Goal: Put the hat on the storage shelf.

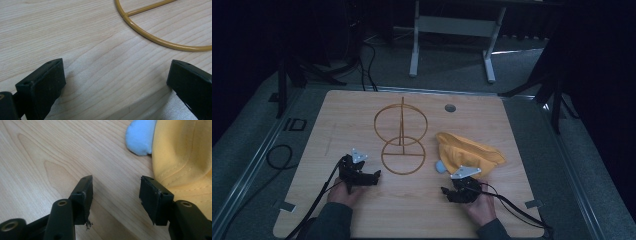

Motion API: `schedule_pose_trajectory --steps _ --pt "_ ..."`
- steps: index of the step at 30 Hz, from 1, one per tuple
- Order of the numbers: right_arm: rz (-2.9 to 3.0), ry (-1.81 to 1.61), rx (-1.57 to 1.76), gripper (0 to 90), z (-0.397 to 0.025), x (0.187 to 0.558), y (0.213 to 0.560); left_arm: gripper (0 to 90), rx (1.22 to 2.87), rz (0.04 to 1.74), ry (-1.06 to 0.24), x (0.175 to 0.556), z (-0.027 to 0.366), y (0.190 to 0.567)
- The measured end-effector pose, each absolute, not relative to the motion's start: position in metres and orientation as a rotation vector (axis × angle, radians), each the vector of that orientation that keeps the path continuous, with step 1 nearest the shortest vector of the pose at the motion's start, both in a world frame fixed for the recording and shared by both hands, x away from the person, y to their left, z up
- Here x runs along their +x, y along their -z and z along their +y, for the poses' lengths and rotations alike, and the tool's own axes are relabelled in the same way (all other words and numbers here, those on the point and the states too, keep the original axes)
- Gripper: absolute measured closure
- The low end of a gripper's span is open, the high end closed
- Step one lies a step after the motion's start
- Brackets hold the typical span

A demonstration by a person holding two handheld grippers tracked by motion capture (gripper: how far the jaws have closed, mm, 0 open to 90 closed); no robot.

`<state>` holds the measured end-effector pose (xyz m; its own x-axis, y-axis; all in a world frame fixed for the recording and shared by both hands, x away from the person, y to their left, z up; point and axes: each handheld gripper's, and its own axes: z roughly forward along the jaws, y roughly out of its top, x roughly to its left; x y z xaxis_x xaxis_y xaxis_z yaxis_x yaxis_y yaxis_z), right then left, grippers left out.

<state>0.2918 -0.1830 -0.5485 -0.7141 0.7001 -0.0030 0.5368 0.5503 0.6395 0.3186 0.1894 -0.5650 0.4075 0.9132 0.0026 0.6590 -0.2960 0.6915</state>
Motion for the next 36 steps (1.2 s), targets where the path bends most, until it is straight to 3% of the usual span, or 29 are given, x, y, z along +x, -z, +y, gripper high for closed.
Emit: schedule_pose_trajectory --steps 9,16,19,36 --pt "2.512 -0.903 1.061 47.9 -0.181 0.290 0.548 1.9 2.055 1.332 -0.538 0.319 0.189 0.565" --pt "2.533 -0.882 1.037 62.9 -0.179 0.289 0.545 1.9 2.054 1.331 -0.538 0.319 0.189 0.565" --pt "2.516 -0.841 0.993 64.8 -0.174 0.289 0.543 1.9 2.057 1.331 -0.538 0.319 0.190 0.565" --pt "2.452 -0.846 0.903 60.5 -0.151 0.312 0.529 1.9 2.057 1.331 -0.538 0.319 0.190 0.565"
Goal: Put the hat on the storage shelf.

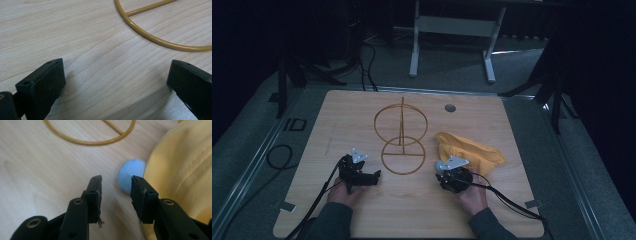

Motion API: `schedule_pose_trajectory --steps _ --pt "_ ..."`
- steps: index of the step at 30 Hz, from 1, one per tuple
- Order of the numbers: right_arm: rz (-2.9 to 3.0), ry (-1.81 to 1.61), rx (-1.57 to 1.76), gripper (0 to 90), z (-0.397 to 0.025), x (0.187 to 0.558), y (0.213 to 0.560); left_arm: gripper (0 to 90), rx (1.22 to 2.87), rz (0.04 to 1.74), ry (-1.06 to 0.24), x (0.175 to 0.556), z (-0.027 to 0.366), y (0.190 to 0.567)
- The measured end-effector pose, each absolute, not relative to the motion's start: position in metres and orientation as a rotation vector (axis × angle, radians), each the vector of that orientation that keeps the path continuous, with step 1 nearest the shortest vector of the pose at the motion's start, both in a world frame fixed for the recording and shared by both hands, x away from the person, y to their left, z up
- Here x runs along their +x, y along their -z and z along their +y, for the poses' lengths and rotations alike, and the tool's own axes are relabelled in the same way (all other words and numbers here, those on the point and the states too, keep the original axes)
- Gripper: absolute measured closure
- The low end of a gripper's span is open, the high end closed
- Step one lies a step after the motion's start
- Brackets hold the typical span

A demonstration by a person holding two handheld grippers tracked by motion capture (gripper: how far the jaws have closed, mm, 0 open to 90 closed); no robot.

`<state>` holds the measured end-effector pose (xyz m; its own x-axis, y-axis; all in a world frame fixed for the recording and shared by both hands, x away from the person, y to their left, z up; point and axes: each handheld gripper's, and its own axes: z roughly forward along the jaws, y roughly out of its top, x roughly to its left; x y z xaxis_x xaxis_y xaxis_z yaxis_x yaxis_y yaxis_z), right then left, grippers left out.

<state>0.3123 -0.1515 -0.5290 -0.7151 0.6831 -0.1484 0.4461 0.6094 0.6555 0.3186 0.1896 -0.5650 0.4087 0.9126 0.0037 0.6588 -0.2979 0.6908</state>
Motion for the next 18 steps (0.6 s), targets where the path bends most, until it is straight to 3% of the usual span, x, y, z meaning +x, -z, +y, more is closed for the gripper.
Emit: schedule_pose_trajectory --steps 18 --pt "2.430 -0.765 0.940 53.4 -0.137 0.342 0.543 1.9 2.056 1.331 -0.538 0.319 0.190 0.565"
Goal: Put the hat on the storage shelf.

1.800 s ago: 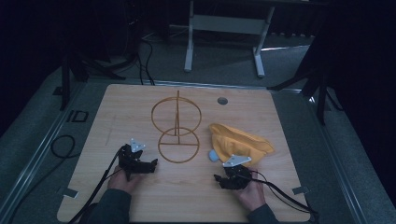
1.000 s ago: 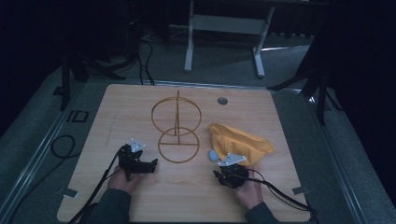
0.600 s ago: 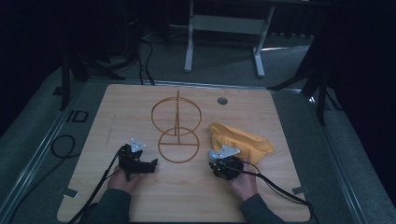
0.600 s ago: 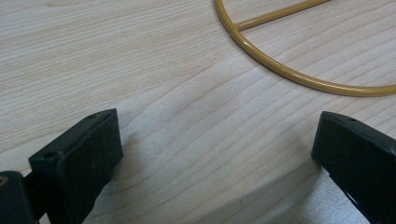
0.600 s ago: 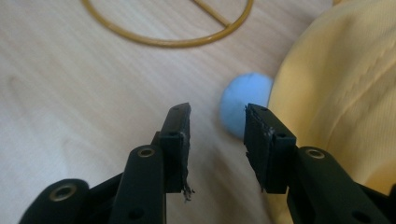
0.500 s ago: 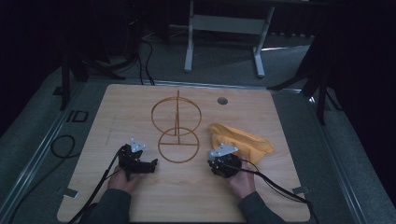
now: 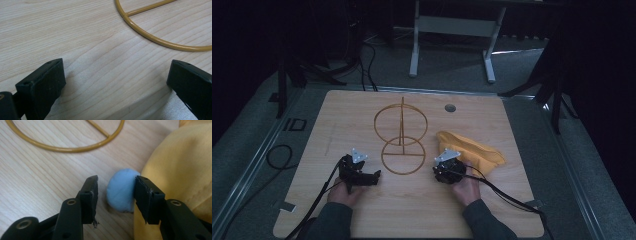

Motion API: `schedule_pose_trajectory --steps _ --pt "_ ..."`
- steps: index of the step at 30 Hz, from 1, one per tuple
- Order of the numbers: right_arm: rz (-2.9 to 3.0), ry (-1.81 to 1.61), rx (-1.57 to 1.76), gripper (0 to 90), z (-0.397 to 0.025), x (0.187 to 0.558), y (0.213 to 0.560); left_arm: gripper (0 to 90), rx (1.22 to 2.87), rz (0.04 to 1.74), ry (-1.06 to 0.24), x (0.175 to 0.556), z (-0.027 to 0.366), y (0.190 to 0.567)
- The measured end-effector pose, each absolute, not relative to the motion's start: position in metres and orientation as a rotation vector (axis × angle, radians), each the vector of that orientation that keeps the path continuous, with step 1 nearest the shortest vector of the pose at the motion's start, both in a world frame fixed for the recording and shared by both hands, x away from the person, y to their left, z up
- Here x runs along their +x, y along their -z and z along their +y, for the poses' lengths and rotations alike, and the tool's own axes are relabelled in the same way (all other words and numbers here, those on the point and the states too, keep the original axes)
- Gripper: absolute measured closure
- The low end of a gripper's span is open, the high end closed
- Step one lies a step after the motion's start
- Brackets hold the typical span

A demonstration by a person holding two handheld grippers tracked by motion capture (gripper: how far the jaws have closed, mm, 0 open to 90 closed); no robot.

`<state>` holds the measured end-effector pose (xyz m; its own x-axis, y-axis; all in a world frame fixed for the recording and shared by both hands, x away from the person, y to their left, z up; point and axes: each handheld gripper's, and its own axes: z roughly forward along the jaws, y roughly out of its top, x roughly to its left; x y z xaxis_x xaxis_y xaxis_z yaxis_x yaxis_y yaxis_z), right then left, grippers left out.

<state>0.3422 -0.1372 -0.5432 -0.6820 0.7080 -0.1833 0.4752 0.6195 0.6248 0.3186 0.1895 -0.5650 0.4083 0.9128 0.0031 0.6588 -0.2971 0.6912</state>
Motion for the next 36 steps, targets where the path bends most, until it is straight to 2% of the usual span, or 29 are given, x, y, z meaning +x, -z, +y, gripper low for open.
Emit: schedule_pose_trajectory --steps 5,8,12,18,27,36 --pt "2.435 -0.752 0.964 56.5 -0.137 0.344 0.544 1.9 2.058 1.331 -0.537 0.319 0.190 0.565" --pt "2.429 -0.740 1.001 64.2 -0.139 0.348 0.543 1.9 2.056 1.331 -0.538 0.319 0.190 0.565" --pt "2.439 -0.737 1.026 67.4 -0.140 0.350 0.542 1.9 2.058 1.331 -0.538 0.319 0.190 0.565" --pt "2.438 -0.714 0.999 79.5 -0.142 0.349 0.539 1.9 2.055 1.334 -0.536 0.319 0.189 0.565" --pt "2.502 -0.789 0.957 81.4 -0.148 0.341 0.529 1.9 2.054 1.333 -0.537 0.319 0.189 0.565" --pt "2.521 -0.876 0.921 81.4 -0.160 0.331 0.500 1.9 2.056 1.333 -0.537 0.319 0.189 0.565"
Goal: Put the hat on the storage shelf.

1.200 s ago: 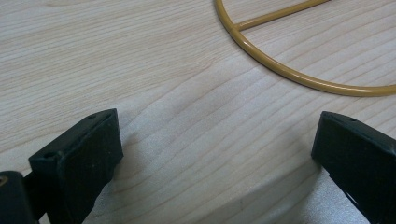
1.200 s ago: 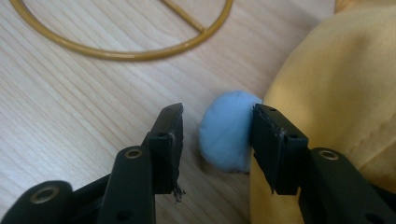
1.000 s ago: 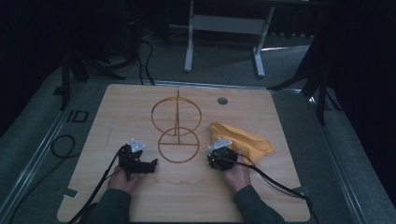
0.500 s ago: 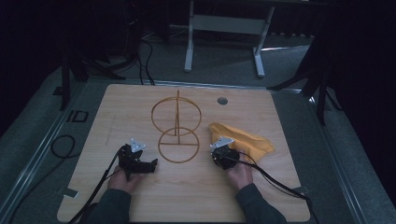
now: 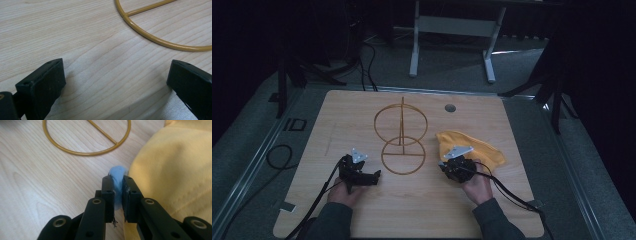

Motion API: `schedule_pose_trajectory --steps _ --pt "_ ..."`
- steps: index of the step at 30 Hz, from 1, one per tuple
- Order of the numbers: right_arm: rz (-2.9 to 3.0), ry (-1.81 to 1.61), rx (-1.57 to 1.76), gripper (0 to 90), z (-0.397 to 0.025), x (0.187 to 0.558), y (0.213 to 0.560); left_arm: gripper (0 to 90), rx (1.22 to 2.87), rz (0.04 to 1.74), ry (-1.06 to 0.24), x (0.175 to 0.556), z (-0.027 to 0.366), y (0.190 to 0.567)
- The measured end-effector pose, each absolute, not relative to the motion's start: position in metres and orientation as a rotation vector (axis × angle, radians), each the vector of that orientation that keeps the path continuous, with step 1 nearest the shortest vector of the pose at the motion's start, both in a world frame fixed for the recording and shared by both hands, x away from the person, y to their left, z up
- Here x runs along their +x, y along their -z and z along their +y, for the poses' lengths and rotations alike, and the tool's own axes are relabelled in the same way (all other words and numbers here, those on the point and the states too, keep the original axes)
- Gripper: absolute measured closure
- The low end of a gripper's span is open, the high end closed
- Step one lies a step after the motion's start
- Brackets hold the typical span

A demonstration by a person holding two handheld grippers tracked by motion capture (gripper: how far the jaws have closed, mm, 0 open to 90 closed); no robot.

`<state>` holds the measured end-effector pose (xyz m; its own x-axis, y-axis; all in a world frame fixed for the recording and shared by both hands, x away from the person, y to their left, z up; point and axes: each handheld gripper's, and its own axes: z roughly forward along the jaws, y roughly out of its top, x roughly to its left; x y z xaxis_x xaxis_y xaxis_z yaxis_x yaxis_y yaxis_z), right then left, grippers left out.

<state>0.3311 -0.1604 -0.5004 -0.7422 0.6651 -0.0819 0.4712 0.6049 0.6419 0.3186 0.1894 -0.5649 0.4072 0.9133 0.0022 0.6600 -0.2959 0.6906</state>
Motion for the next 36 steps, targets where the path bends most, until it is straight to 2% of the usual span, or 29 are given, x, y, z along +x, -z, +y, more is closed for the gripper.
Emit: schedule_pose_trajectory --steps 16,29,31,36 --pt "2.499 -1.005 0.897 81.3 -0.186 0.320 0.461 1.9 2.052 1.335 -0.536 0.319 0.189 0.565" --pt "2.517 -0.980 0.838 81.0 -0.199 0.306 0.435 1.9 2.054 1.335 -0.534 0.319 0.189 0.565" --pt "2.513 -0.975 0.795 80.8 -0.203 0.300 0.421 1.9 2.057 1.335 -0.533 0.319 0.189 0.565" --pt "2.505 -0.996 0.788 80.8 -0.209 0.298 0.409 1.9 2.054 1.335 -0.535 0.319 0.189 0.565"
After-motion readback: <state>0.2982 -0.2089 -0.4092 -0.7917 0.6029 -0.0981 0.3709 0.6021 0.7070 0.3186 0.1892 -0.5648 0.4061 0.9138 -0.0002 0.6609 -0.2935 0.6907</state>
